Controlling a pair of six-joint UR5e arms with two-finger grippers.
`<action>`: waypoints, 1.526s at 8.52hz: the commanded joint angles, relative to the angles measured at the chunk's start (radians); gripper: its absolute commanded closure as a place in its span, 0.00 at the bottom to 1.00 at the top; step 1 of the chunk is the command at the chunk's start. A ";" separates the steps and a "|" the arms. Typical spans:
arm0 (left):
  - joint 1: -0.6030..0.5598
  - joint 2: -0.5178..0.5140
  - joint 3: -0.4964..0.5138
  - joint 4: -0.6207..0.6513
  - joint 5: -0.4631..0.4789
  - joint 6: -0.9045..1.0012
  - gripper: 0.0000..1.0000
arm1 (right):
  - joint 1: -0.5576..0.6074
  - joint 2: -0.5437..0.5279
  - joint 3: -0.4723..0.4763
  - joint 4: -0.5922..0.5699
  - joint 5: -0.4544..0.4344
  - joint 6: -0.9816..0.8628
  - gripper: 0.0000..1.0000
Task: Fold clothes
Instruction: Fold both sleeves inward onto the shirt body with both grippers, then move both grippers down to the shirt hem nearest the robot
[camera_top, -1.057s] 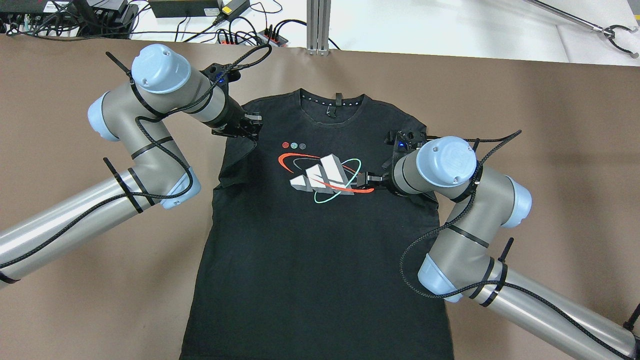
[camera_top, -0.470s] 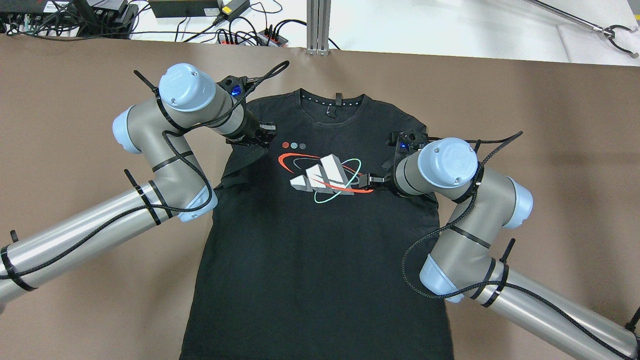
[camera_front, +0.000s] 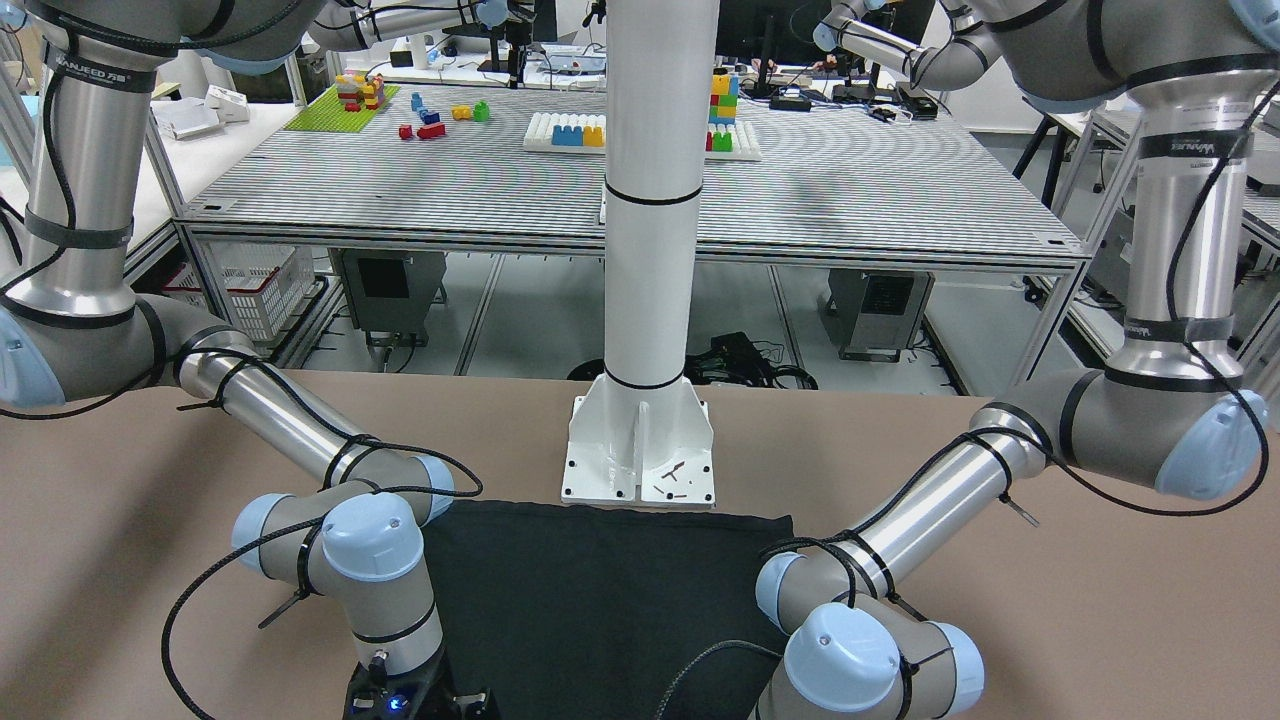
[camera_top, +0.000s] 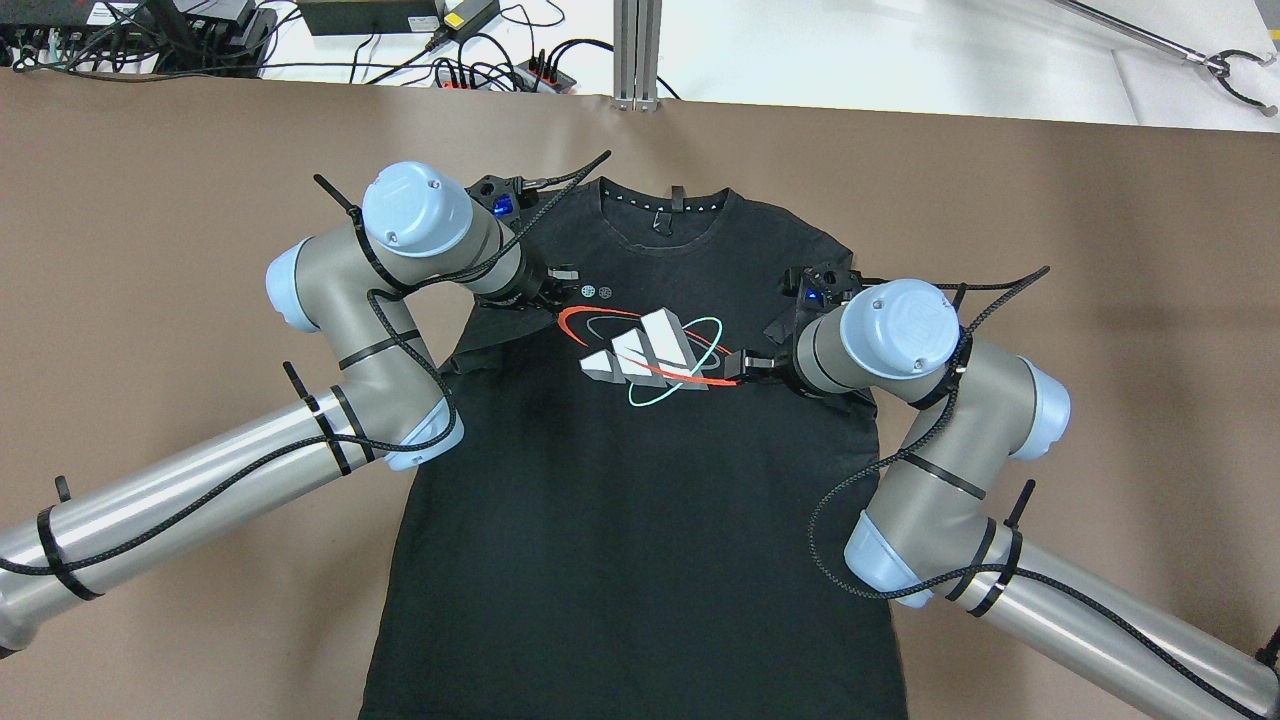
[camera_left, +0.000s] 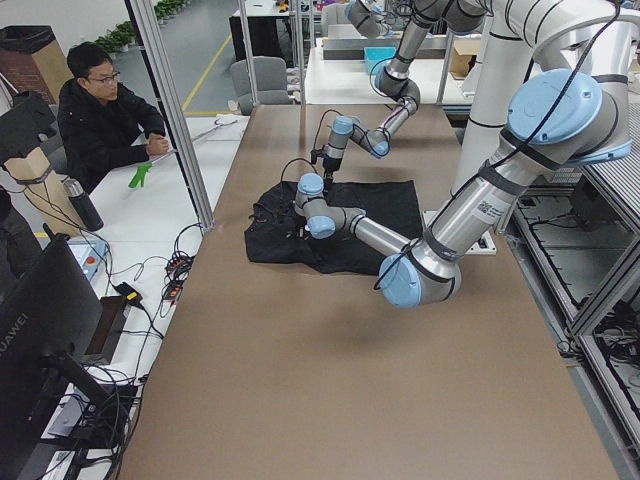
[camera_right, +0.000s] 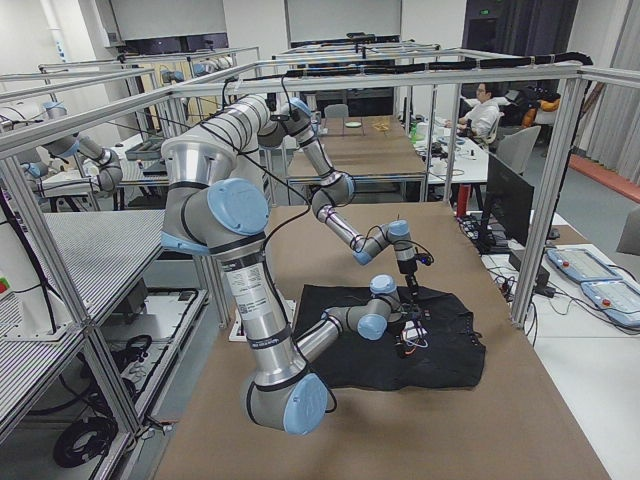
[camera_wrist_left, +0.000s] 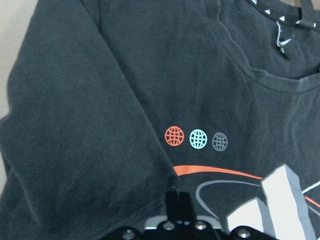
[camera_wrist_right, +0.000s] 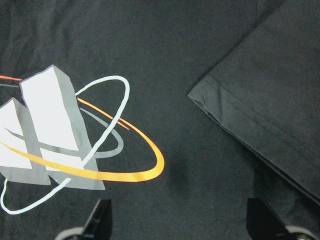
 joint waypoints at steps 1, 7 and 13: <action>0.006 -0.003 0.008 -0.002 0.010 -0.012 0.06 | -0.001 -0.001 0.001 0.001 0.000 0.014 0.05; 0.179 0.363 -0.606 0.239 0.226 -0.191 0.06 | -0.109 -0.158 0.369 -0.319 -0.192 0.276 0.05; 0.227 0.470 -0.703 0.242 0.274 -0.224 0.06 | -0.519 -0.530 0.595 -0.310 -0.351 0.715 0.26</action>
